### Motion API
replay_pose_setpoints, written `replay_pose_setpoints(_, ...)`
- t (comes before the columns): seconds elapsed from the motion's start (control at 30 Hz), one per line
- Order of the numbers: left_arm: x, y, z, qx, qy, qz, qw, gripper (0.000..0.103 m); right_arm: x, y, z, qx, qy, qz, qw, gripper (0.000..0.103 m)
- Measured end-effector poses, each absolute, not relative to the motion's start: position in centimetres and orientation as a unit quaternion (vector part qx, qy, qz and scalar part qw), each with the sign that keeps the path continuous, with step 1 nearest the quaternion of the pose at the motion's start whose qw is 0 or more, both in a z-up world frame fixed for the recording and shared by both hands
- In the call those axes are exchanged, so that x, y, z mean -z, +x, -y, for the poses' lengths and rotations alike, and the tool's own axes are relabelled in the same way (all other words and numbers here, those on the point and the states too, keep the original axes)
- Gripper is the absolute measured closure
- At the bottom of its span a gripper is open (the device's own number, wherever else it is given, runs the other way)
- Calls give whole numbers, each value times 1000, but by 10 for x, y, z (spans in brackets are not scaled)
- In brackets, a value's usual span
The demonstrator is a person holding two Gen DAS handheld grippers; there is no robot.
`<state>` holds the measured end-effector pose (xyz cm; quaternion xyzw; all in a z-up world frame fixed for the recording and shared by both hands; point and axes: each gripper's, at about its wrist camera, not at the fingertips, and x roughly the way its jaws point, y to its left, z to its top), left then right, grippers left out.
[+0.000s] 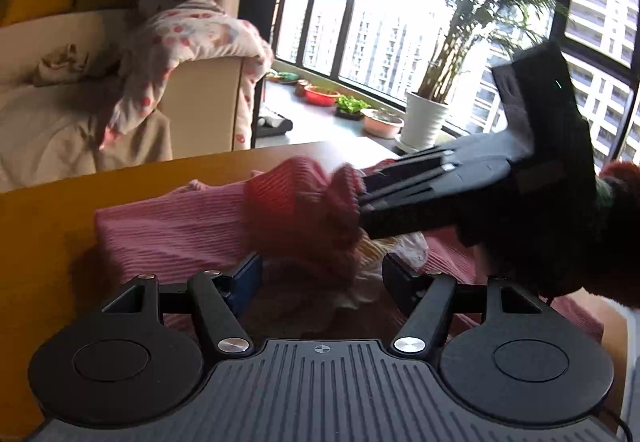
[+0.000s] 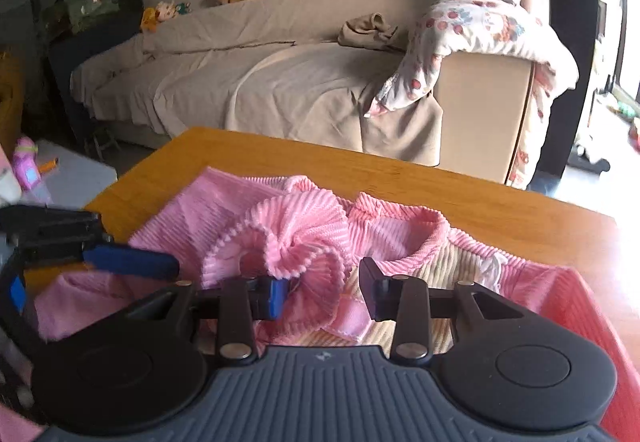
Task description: Fold clothes
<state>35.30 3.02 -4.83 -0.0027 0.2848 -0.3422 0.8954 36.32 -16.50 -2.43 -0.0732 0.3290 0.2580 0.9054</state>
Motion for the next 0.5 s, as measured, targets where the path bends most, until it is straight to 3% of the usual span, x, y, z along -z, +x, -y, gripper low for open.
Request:
replay_pose_setpoints(0.17,57,363,-45,320,-27,-310,895,28,32,342,169,-214,-227,-298,902,66)
replay_pose_setpoints(0.27,64,368,-54,305,-43,-325,894,28,31,333,187,-183,-264,-285,903,62)
replay_pose_setpoints(0.5,58,373,-69,306,-93,-331,888,21,5,311,223,-163,-171,-253,938,59)
